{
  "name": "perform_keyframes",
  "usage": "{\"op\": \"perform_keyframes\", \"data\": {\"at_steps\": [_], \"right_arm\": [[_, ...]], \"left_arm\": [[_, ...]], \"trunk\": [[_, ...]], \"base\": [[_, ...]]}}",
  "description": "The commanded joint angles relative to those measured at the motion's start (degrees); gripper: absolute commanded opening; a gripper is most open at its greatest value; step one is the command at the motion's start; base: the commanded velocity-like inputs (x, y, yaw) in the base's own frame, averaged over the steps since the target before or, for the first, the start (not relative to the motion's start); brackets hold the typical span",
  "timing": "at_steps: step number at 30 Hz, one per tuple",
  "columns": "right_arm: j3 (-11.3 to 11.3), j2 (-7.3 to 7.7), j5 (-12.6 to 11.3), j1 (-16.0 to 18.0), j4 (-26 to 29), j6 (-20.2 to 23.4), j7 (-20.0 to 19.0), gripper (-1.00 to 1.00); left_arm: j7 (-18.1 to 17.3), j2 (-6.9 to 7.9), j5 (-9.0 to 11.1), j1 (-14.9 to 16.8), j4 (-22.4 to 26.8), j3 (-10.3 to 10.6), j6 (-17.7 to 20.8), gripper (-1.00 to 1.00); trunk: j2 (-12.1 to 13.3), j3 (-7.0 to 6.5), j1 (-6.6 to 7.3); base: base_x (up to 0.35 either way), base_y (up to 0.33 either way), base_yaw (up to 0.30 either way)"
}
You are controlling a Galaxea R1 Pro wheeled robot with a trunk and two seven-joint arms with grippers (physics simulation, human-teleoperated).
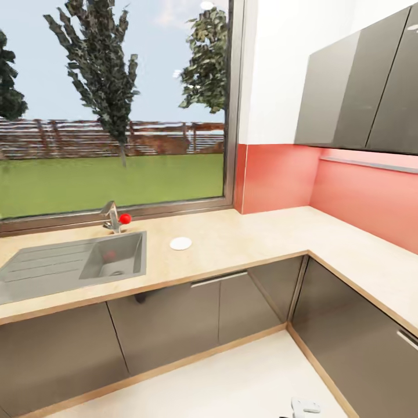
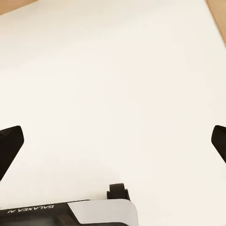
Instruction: Set up a coffee station on the kitchen countertop: keep the coffee maker on the countertop, move the bottle of coffee from the kitchen shelf to the counter next to the coffee maker, place a paper coffee filter on top of the coffee maker, put the saucer next to the coffee maker with the coffee cup on the saucer, and place the electric kettle next to the coffee maker.
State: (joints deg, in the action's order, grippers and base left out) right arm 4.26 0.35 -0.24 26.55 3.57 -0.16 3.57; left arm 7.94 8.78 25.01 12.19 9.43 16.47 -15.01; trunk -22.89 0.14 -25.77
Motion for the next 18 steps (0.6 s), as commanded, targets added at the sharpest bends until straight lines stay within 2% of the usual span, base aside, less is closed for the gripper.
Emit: {"op": "perform_keyframes", "data": {"at_steps": [1, 10, 18], "right_arm": [[0.4, 0.00, 0.0, 0.0, 0.0, 0.0, 0.0, 1.00], [0.4, 0.00, 0.0, 0.0, 0.0, 0.0, 0.0, 1.00], [0.4, 0.00, 0.0, 0.0, 0.0, 0.0, 0.0, 1.00]], "left_arm": [[0.3, 0.01, 0.3, 0.0, 0.0, 0.5, -0.1, 1.00], [0.3, -0.07, 0.2, 0.0, 0.0, 0.5, -0.1, 1.00], [0.3, -0.07, 0.1, 0.0, 0.0, 0.5, -0.1, 1.00]], "trunk": [[0.0, 0.02, -0.02], [0.0, 0.02, -0.02], [0.0, 0.02, -0.02]], "base": [[-0.003, -0.002, 0.278], [-0.001, -0.018, 0.278], [0.000, -0.230, 0.277]]}}
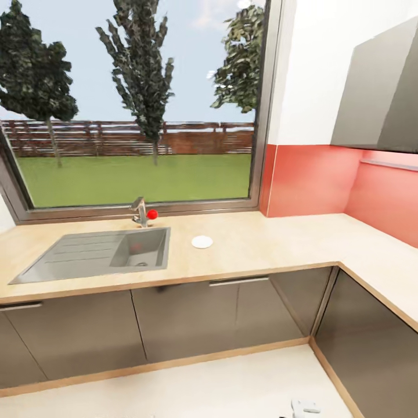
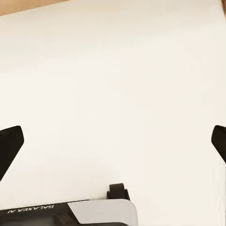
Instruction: Set up a coffee station on the kitchen countertop: keep the coffee maker on the countertop, move the bottle of coffee from the kitchen shelf to the counter next to the coffee maker, place a paper coffee filter on top of the coffee maker, put the saucer next to the coffee maker with the coffee cup on the saucer, and place the electric kettle next to the coffee maker.
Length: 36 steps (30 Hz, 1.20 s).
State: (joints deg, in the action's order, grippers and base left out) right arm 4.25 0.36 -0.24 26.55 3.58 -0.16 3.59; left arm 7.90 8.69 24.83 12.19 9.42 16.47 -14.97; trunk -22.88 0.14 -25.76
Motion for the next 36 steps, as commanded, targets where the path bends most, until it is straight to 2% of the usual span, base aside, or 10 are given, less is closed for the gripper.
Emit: {"op": "perform_keyframes", "data": {"at_steps": [1, 15, 17, 19, 20, 22, 23, 24, 30, 36], "right_arm": [[0.4, 0.00, 0.0, 0.0, 0.0, 0.0, 0.0, 1.00], [0.4, -0.15, 0.0, 0.0, -0.3, 0.1, 0.0, 1.00], [0.4, -0.35, -0.1, 0.0, -0.1, 0.1, 0.0, 1.00], [0.4, -0.39, -0.1, 0.0, -0.2, 0.1, 0.0, 1.00], [0.4, -0.34, -0.1, 0.0, -0.4, 0.0, 0.0, 1.00], [0.4, -0.30, -0.1, 0.0, -0.4, 0.0, 0.0, 1.00], [0.4, -0.23, 0.0, 0.0, -0.4, 0.1, 0.0, 1.00], [0.4, -0.21, -0.1, 0.0, -0.4, 0.0, 0.0, 1.00], [0.4, -0.11, -0.1, 0.0, -0.4, 0.0, 0.0, 1.00], [0.4, -0.09, -0.1, 0.0, -0.4, 0.0, 0.1, 1.00]], "left_arm": [[0.3, 0.01, 0.3, 0.0, 0.0, 0.5, -0.1, 1.00], [0.3, 0.09, 0.5, 0.0, 0.1, 0.5, -0.2, 1.00], [-0.7, -0.20, -0.9, 0.4, 1.0, 1.3, -0.2, 1.00], [-2.5, -0.13, -3.8, 1.0, 2.6, 1.4, -0.1, 1.00], [-10.4, 0.56, -8.6, 3.8, 10.6, 1.2, 1.3, 1.00], [-13.3, 0.60, -8.9, 5.6, 12.2, 1.2, 2.7, 1.00], [-17.9, 0.74, -9.1, 8.8, 13.6, 1.2, 5.8, 1.00], [-20.9, 1.10, -9.2, 10.8, 14.1, 1.2, 7.6, 1.00], [-31.2, 2.13, -9.2, 16.9, 14.6, 1.2, 12.7, 1.00], [-43.5, 2.51, -9.3, 25.2, 14.7, 1.2, 23.4, 1.00]], "trunk": [[0.0, 0.02, -0.02], [0.0, 0.02, -0.02], [0.0, 0.02, -0.02], [0.0, 0.02, -0.02], [0.0, 0.02, -0.02], [0.0, 0.02, -0.02], [0.0, 0.02, -0.02], [0.0, 0.02, -0.02], [0.0, 0.02, -0.02], [0.0, 0.02, -0.02]], "base": [[0.000, -0.215, 0.205], [0.000, -0.024, 0.022], [0.000, 0.000, 0.000], [0.000, 0.000, 0.000], [0.000, 0.000, 0.000], [0.000, 0.000, 0.000], [0.000, 0.000, 0.000], [0.000, 0.000, 0.000], [0.000, 0.000, 0.000], [0.000, 0.000, 0.000]]}}
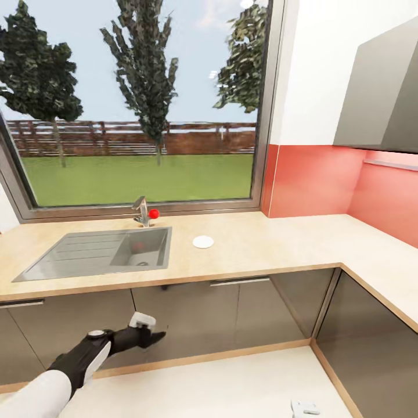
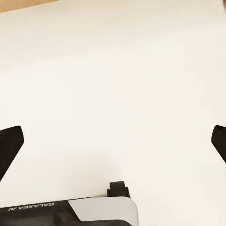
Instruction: Set up a coffee station on the kitchen countertop: keep the coffee maker on the countertop, move the bottle of coffee from the kitchen shelf to the counter next to the coffee maker, place a paper coffee filter on top of the coffee maker, put the saucer next to the coffee maker with the coffee cup on the saucer, and place the electric kettle next to the coffee maker.
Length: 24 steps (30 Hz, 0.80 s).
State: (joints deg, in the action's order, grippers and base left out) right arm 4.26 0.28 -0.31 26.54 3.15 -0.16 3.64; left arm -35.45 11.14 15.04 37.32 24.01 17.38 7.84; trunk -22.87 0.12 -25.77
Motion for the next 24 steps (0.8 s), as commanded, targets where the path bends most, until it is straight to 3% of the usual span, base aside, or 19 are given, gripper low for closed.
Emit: {"op": "perform_keyframes", "data": {"at_steps": [1, 10, 14, 15, 17, 18, 24], "right_arm": [[0.4, -0.01, 0.0, 0.0, 0.0, 0.0, 0.0, 1.00], [0.4, -0.01, 0.0, 0.0, 0.0, 0.0, 0.0, 1.00], [0.4, -0.06, 0.0, 0.0, 0.0, 0.0, 0.0, 1.00], [0.4, -0.09, 0.0, 0.0, 0.0, 0.0, 0.0, 1.00], [0.4, -0.28, 0.0, 0.0, 0.1, 0.0, -0.1, 1.00], [0.4, -0.51, 0.0, 0.0, 0.1, 0.1, -0.4, 1.00], [0.3, -1.64, 0.1, 0.0, 1.0, 0.1, -0.7, 1.00]], "left_arm": [[-1.2, 0.07, 0.5, 0.9, 0.1, 0.3, 1.6, 1.00], [-15.7, -0.05, 0.7, 10.9, 0.1, 0.2, 14.8, 1.00], [-19.9, -0.02, 1.1, 14.4, 0.1, 0.0, 19.0, 1.00], [-21.7, -0.04, 1.2, 16.4, 0.1, -0.1, 21.6, 1.00], [-22.9, -0.05, 1.5, 19.0, 0.1, -0.3, 25.1, 1.00], [-23.5, -0.06, 2.2, 22.9, 0.1, -0.9, 29.4, 1.00], [-23.3, 0.14, 2.4, 29.3, -0.2, -1.5, 32.9, 1.00]], "trunk": [[0.0, 0.04, -0.02], [0.0, 0.04, -0.02], [0.0, 0.04, -0.02], [0.0, 0.04, -0.02], [0.0, 0.04, -0.02], [0.0, 0.04, -0.02], [0.0, 0.04, -0.02]], "base": [[0.000, 0.000, 0.000], [0.000, 0.000, 0.000], [0.000, 0.000, 0.000], [0.000, 0.000, 0.000], [0.000, 0.000, 0.000], [0.000, 0.000, 0.000], [0.000, 0.000, 0.000]]}}
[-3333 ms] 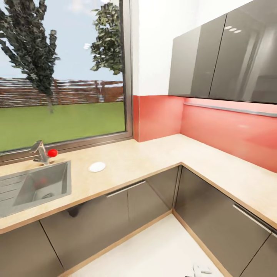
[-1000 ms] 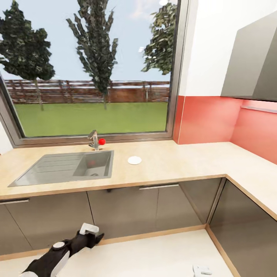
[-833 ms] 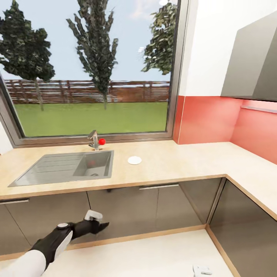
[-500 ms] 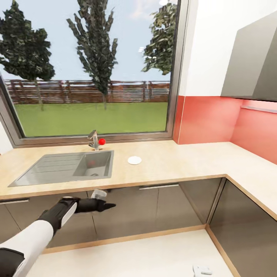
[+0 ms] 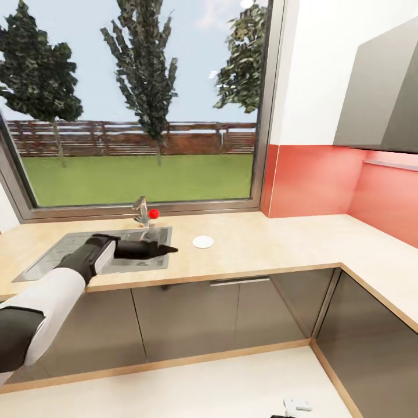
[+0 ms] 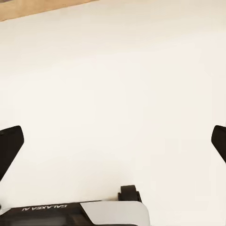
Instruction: Set up a coffee station on the kitchen countertop: keep the coffee maker on the countertop, move the bottle of coffee from the kitchen shelf to the counter next to the coffee maker, place a paper coffee filter on top of the coffee maker, put the saucer next to the coffee maker with the coffee cup on the saucer, and place the electric kettle next to the coffee maker.
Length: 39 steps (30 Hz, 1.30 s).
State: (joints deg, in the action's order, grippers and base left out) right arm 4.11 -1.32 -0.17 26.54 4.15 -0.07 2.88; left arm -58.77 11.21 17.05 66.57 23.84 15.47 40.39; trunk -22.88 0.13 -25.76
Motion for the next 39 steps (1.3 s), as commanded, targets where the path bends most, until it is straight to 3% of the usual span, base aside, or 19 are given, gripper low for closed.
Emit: {"op": "perform_keyframes", "data": {"at_steps": [1, 4, 5, 6, 7, 8, 10, 15, 17, 19, 20, 23, 26, 28, 29, 30, 33, 34, 39], "right_arm": [[-0.3, -1.55, 0.8, 0.0, 3.9, 0.1, -0.2, 1.00], [-2.1, -2.94, 1.7, 0.0, 9.5, 0.3, -1.8, 1.00], [-5.1, -4.41, 2.1, 0.0, 17.3, 1.1, -7.7, 1.00], [-5.7, -4.87, 2.1, 0.0, 21.8, 2.9, -9.9, 1.00], [-5.9, -4.97, 2.1, 0.0, 23.4, 3.8, -10.5, 1.00], [-6.1, -5.16, 2.0, 0.0, 28.5, 7.8, -12.1, 1.00], [-6.3, -5.49, 1.8, 0.0, 40.3, 18.9, -17.5, 1.00], [-6.4, -6.81, -0.4, 0.0, 53.9, 27.5, -22.4, 1.00], [-6.4, -7.04, -2.9, 0.0, 58.3, 30.7, -23.0, 1.00], [-6.4, -7.15, -11.3, 0.1, 67.3, 37.9, -23.6, 1.00], [-6.4, -7.11, -13.5, 0.1, 69.3, 39.4, -23.6, 1.00], [-6.3, -7.00, -17.9, 0.7, 72.8, 41.6, -23.5, 1.00], [-6.2, -6.96, -19.9, 2.5, 74.0, 43.1, -23.3, 1.00], [-6.0, -6.95, -20.9, 5.9, 74.4, 45.1, -23.2, 1.00], [-5.8, -6.94, -21.3, 9.6, 73.9, 47.8, -21.2, 1.00], [-5.7, -6.94, -21.4, 11.1, 73.3, 48.8, -19.3, 1.00], [-4.8, -6.98, -22.2, 13.4, 72.5, 49.8, -15.7, 1.00], [-3.5, -6.98, -24.0, 14.6, 71.9, 50.4, -13.7, 1.00], [-2.9, -6.25, -24.8, 15.1, 67.5, 50.6, -12.9, 1.00]], "left_arm": [[0.4, 1.08, 0.4, 2.2, -0.1, 0.3, 0.7, 1.00], [1.2, 2.72, 0.3, 4.2, -0.6, -0.1, 0.8, 1.00], [4.2, 5.32, 0.2, 5.6, -0.9, -2.2, 0.9, 1.00], [5.1, 6.29, 0.2, 5.6, -0.9, -2.7, 0.9, 1.00], [5.3, 6.52, 0.1, 5.5, -0.9, -2.9, 0.8, 1.00], [5.7, 6.94, 0.0, 5.3, -0.9, -3.1, 0.8, 1.00], [6.4, 7.28, -0.3, 5.0, -1.0, -3.2, 0.8, 1.00], [9.4, 7.32, -0.3, 4.9, -1.0, -3.3, 0.8, 1.00], [10.1, 7.31, -0.3, 4.8, -1.0, -3.3, 0.8, 1.00], [10.6, 7.21, 0.0, 4.8, -1.0, -3.3, 0.7, 1.00], [10.6, 7.19, 0.1, 4.8, -1.0, -3.3, 0.7, 1.00], [10.6, 7.01, 0.4, 4.8, -1.0, -3.3, 0.8, 1.00], [10.5, 6.66, 0.6, 4.7, -1.0, -3.3, 0.8, 1.00], [10.4, 5.92, 1.1, 4.7, -0.9, -3.4, 0.8, 1.00], [10.3, 5.20, 2.5, 4.6, -0.9, -3.4, 0.8, 1.00], [10.3, 4.99, 3.5, 4.5, -0.9, -3.4, 0.7, 1.00], [10.3, 4.73, 6.0, 4.4, -0.9, -3.4, 0.7, 1.00], [10.3, 4.63, 9.1, 4.3, -0.9, -3.4, 0.5, 1.00], [10.6, 4.63, 11.0, 2.3, -0.9, -3.5, 0.2, 1.00]], "trunk": [[0.0, 0.04, -0.02], [0.0, 0.04, -0.02], [0.0, 0.04, -0.02], [0.0, 0.04, -0.02], [0.0, 0.04, -0.02], [0.0, 0.04, -0.02], [0.0, 0.04, -0.02], [0.0, 0.04, -0.02], [0.0, 0.04, -0.02], [0.0, 0.04, -0.02], [0.0, 0.04, -0.02], [0.0, 0.04, -0.02], [0.0, 0.04, -0.02], [0.0, 0.04, -0.02], [0.0, 0.04, -0.02], [0.0, 0.04, -0.02], [0.0, 0.04, -0.02], [0.0, 0.04, -0.02], [0.0, 0.04, -0.02]], "base": [[0.000, 0.000, 0.000], [0.000, 0.000, 0.000], [0.000, 0.000, 0.000], [0.000, 0.000, 0.000], [0.000, 0.000, 0.000], [0.000, 0.000, 0.000], [0.000, 0.000, 0.000], [0.000, 0.000, 0.000], [0.000, 0.000, 0.000], [0.000, 0.000, 0.000], [0.000, 0.000, 0.000], [0.000, 0.000, 0.000], [0.000, 0.000, 0.000], [0.000, 0.000, 0.000], [0.000, 0.000, 0.000], [0.000, 0.000, 0.000], [0.002, 0.000, 0.000], [0.166, 0.000, 0.000], [0.273, 0.000, 0.000]]}}
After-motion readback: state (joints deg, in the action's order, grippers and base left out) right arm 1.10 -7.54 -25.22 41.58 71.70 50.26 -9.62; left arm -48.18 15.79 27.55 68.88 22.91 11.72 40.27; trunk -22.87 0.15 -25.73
